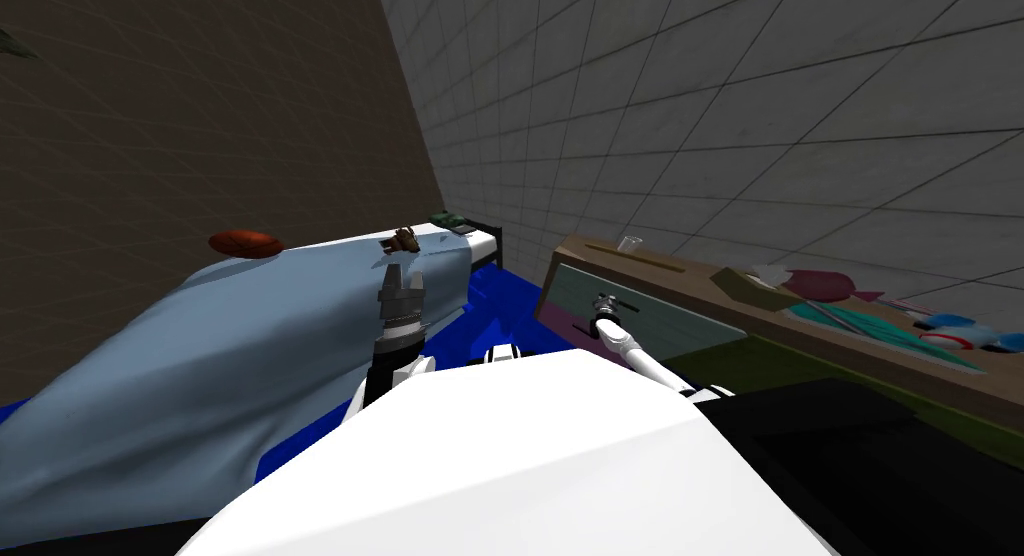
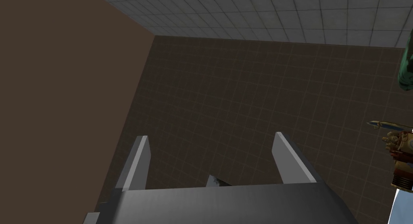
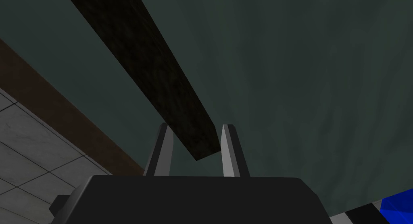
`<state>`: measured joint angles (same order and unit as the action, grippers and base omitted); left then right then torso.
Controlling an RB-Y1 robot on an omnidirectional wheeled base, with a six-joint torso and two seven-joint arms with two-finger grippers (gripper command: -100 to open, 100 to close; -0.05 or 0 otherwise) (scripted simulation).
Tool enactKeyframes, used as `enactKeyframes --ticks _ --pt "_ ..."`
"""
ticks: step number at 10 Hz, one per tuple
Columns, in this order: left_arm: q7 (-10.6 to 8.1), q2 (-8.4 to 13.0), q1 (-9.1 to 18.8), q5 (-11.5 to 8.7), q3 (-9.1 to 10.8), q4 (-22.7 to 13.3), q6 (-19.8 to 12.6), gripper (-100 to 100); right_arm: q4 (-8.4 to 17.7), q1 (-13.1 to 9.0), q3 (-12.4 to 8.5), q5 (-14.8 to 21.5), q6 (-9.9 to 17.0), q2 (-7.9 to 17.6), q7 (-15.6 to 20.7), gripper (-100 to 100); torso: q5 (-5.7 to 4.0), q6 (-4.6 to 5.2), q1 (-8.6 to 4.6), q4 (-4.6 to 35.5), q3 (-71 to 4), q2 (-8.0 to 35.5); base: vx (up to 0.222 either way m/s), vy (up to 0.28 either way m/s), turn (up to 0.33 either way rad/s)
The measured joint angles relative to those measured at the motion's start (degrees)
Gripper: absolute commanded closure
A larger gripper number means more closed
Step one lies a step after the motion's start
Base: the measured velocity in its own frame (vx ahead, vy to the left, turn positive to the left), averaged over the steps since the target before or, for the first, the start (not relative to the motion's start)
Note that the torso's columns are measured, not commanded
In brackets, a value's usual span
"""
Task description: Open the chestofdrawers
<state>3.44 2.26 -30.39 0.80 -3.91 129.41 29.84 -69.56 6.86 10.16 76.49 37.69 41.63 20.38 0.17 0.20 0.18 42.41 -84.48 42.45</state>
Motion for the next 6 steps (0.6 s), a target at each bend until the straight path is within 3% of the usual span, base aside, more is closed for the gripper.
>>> enactKeyframes --ticks 3,6 --pt "0.0 0.0 0.02 0.0 0.0 0.0 0.0 0 -2.01 0.65 1.21 0.91 0.23 -0.4 0.3 100 -0.1 -0.3 -0.14 0.01 0.05 0.05 0.011 0.035 -0.082" --pt "0.0 -0.01 0.04 0.0 -0.02 -0.01 -0.01 0 -2.84 0.56 1.24 0.78 -0.33 0.2 0.34 100 0.0 -0.25 0.19 0.06 0.12 0.18 -0.131 0.127 -0.035"
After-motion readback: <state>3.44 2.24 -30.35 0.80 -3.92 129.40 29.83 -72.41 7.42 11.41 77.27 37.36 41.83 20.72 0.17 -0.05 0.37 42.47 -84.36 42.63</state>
